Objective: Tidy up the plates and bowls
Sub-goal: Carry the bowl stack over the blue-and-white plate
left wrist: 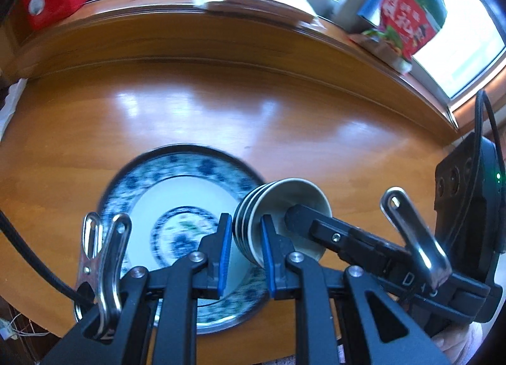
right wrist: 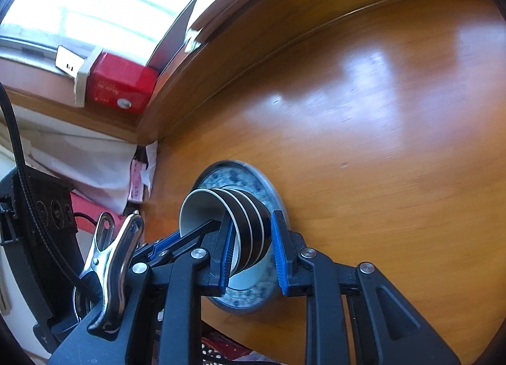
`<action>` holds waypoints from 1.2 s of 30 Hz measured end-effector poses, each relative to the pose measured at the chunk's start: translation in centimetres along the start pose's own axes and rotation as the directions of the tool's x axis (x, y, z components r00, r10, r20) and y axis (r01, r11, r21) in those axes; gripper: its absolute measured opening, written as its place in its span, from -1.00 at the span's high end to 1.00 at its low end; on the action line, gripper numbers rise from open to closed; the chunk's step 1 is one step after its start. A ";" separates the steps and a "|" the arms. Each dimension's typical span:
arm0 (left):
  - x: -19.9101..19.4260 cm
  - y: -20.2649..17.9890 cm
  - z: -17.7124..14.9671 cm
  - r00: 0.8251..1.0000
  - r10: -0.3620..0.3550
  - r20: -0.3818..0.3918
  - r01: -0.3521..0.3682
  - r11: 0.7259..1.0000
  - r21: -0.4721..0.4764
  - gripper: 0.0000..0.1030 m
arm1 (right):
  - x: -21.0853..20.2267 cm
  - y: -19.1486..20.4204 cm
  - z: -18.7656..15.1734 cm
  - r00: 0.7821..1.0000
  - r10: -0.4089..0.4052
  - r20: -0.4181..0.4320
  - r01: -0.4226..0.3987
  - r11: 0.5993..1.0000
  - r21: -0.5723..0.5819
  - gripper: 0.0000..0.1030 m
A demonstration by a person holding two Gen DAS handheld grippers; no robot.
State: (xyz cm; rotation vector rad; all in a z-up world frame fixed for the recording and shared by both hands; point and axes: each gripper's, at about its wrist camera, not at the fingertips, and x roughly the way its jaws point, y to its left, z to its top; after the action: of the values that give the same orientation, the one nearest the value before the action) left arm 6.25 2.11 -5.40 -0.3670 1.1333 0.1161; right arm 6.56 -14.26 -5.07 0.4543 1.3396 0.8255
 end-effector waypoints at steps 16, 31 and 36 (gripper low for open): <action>0.9 5.5 0.0 0.999 0.020 -0.036 -0.021 1.000 -0.022 0.67 | 5.4 2.3 -0.5 0.998 0.005 -0.059 -0.002 0.999 0.043 0.52; 0.9 5.7 0.3 1.000 0.004 -0.027 -0.005 1.000 -0.016 0.66 | 5.7 2.9 -0.3 0.999 -0.019 -0.037 0.020 0.998 0.052 0.52; 0.1 5.9 0.2 1.000 0.014 0.004 -0.013 1.000 -0.015 0.63 | 5.5 3.3 -0.4 0.999 -0.031 -0.020 0.031 0.999 0.033 0.52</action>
State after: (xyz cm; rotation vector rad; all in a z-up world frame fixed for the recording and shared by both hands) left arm 4.84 7.71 -6.77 -0.3724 1.1313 0.1374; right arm 5.37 -8.10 -6.45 0.4516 1.3763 0.7850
